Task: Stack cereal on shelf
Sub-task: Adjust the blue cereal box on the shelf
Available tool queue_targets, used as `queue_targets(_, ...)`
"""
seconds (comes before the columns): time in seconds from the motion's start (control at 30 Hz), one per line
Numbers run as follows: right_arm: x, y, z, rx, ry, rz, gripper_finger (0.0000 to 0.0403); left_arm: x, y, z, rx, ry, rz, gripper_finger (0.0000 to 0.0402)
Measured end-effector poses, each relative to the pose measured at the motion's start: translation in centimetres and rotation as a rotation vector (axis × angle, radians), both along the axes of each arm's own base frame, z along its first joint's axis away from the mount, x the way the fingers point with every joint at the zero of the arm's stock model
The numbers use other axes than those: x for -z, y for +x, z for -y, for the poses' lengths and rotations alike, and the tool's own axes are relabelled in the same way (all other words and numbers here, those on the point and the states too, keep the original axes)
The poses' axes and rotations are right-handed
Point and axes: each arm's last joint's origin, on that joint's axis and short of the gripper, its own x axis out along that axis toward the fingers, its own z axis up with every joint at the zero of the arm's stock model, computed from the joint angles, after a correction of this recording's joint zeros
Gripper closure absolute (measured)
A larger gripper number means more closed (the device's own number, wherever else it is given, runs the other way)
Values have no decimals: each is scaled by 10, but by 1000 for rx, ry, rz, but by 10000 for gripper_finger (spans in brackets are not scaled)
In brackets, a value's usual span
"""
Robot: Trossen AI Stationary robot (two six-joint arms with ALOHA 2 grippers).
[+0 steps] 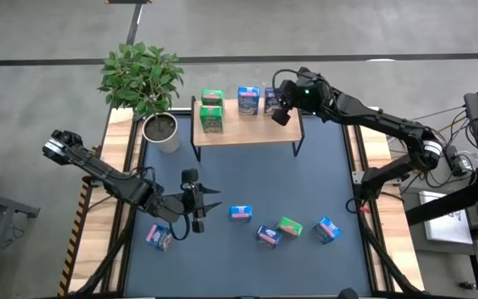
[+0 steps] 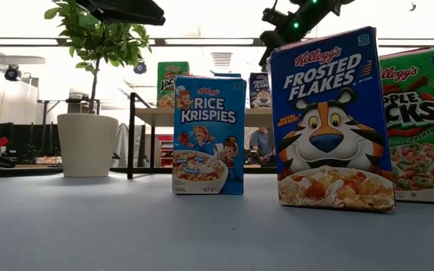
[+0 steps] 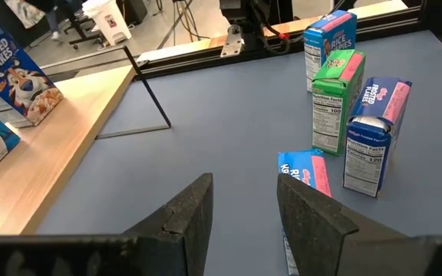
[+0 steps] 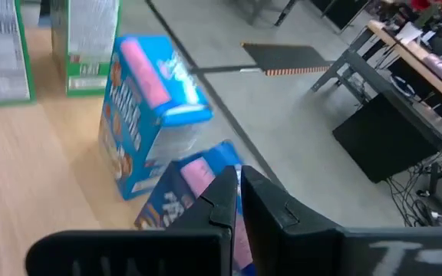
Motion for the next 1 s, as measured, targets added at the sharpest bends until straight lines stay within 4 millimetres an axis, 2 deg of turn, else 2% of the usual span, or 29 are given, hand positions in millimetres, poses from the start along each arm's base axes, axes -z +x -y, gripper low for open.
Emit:
queue_targets(0.27, -4, -1, -1, -2, -4, 29, 390, 0, 0, 0, 0, 0, 0, 272)
queue_targets(0.6, 14, 15, 12, 31, -3, 8, 390, 0, 0, 0, 0, 0, 0, 272)
queue_targets(1.0, 14, 11, 12, 65, 15, -12, 391, 0, 0, 0, 0, 1, -1, 272)
